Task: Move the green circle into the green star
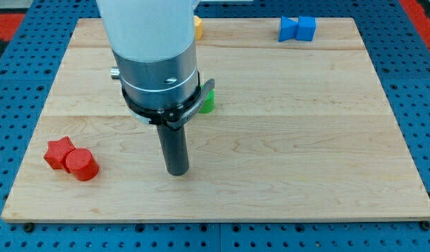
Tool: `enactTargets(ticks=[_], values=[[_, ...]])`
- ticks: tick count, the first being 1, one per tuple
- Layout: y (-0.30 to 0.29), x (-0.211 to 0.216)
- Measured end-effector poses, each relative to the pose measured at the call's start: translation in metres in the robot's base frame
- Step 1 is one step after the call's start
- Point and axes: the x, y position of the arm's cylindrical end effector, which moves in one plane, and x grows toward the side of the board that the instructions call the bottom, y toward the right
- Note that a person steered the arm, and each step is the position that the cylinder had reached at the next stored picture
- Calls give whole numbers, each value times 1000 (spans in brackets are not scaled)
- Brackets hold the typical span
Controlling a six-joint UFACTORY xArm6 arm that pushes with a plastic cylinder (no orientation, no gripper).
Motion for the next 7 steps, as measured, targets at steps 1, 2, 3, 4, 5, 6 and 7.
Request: enactTargets(ticks=[1,2,3,4,5,6,7], values=[[22,-51],[65,-95],[83,-119],[81,-120],[95,-121],[117,-138],[113,-138]])
